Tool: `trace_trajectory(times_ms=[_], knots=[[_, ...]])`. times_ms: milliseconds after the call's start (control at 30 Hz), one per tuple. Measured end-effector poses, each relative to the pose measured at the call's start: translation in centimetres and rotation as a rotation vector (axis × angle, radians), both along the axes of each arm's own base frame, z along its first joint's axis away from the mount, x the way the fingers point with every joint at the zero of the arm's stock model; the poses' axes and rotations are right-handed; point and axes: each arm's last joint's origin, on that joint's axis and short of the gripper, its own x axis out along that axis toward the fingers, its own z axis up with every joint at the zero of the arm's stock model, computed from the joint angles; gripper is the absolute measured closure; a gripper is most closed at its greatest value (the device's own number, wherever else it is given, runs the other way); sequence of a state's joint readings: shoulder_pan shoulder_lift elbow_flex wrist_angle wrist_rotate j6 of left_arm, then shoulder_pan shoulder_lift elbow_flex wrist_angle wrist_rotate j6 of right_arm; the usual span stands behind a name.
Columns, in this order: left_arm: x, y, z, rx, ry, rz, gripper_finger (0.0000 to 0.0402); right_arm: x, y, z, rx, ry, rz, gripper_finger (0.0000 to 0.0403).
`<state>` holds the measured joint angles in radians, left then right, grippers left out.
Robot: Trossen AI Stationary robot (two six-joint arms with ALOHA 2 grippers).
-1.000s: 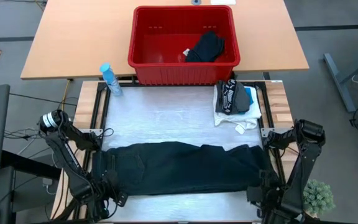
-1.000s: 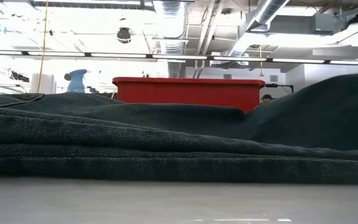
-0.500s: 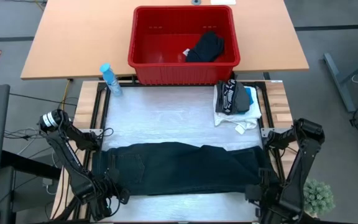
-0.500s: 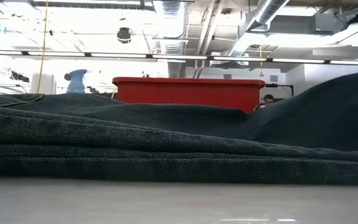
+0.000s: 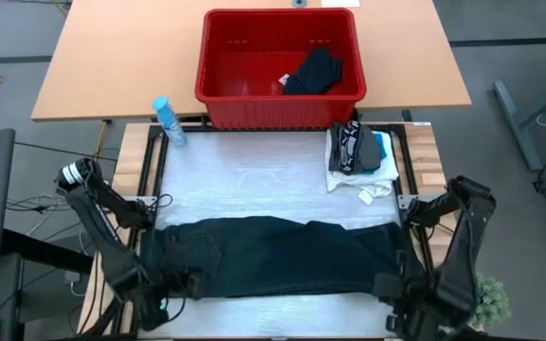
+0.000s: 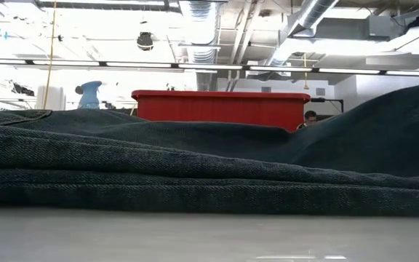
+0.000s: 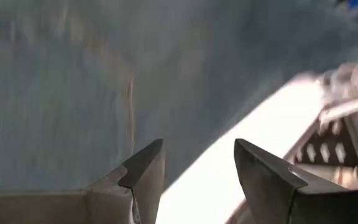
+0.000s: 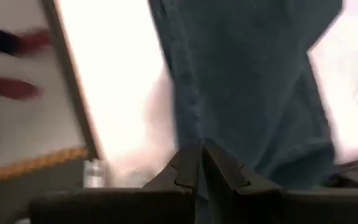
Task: Fold laundry
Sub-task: Fold the blue pants
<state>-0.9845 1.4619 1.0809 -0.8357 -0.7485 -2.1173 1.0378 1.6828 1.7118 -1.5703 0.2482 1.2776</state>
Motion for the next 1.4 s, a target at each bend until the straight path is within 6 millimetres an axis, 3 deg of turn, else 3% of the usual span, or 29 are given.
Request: trace_trajectory(times_ms=[133,367,567,767,1000,1100,1400], knots=[[2.1,2.2,0.7,0.057,0.015,0.012,0.0219,1.3,-3.1,1.5,0.067,-0.031,-0.209,0.0333],[5.8,4.6,0.9,0.108,0.102,-0.184,0.0219,4.0,-8.1,2.7,0.116,-0.072,-0.400,0.0275],[7.3,6.5,0.8,0.162,0.148,-0.237,0.0219,4.3,-11.9,-1.9,0.096,0.167,-0.648,0.0226],[8.5,7.5,0.7,0.126,0.141,-0.328,0.0219,1.4,-14.2,-6.8,0.110,0.476,-0.856,0.0191],[9.6,9.2,0.1,0.119,0.149,-0.396,0.0219,-1.1,-16.0,-9.8,0.242,0.384,-1.001,0.0168],[9.9,9.8,0.1,0.126,0.152,-0.407,0.0219,-1.3,-16.9,-10.6,0.271,0.315,-1.031,0.0166],[10.3,10.8,0.0,0.122,0.158,-0.390,0.0219,-1.4,-18.7,-14.1,0.193,0.339,-1.050,0.0166]])
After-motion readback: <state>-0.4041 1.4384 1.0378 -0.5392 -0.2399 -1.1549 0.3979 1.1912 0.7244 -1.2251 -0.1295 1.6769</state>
